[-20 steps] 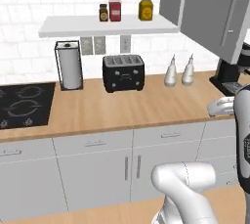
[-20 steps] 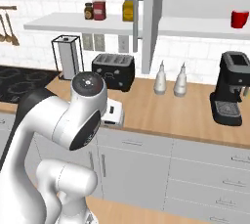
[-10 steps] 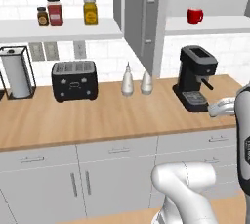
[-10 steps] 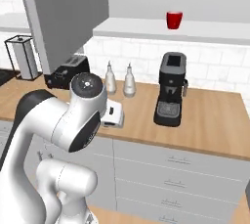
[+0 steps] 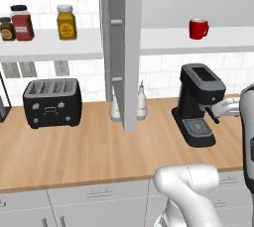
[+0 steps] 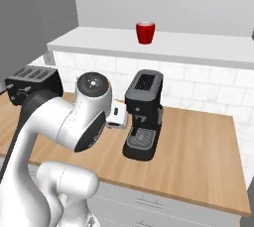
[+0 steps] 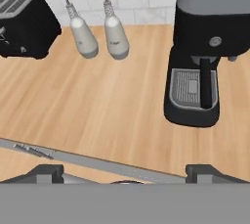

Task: Gather all objects into one cabinet and sort the glasses and bowls to opposite sides.

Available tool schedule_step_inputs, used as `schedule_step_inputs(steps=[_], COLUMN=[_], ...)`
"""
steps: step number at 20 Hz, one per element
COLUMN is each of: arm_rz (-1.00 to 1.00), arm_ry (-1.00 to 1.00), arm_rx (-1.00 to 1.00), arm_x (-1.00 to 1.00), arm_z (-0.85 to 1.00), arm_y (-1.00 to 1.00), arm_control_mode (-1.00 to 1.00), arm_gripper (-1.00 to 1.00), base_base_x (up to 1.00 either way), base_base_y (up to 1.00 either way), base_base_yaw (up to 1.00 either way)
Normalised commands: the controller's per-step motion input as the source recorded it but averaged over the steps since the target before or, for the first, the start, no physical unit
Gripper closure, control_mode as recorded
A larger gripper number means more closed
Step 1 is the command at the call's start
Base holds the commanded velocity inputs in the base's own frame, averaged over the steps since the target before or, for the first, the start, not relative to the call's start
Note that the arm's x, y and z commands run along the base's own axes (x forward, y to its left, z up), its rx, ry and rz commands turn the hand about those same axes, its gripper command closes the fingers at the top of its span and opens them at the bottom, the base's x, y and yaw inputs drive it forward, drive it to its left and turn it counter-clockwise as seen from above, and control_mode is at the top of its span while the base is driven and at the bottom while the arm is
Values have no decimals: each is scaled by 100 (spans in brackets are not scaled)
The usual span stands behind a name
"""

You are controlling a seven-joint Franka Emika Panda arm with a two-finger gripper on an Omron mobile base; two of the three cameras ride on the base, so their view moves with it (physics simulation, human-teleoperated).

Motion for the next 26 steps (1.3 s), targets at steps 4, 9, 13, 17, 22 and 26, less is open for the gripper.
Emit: schedule_step_inputs(steps=[4,9,13,17,22,26], arm_rz=[0,0,0,0,0,0], arm_ry=[0,0,0,0,0,0], arm_rx=[0,0,0,0,0,0], arm_x=[0,0,0,0,0,0], arm_z=[0,0,0,0,0,0], arm_y=[0,0,0,0,0,0], arm_control_mode=[100,100,100,100,100,100], arm_gripper=[-100,-100,-100,-100,-100,-100], base_base_x=[100,100,-16,16,-45,56], base_base_y=[-54,-85,-100,-100,-100,-96], base_base_yaw=[13,3,0,0,8,2])
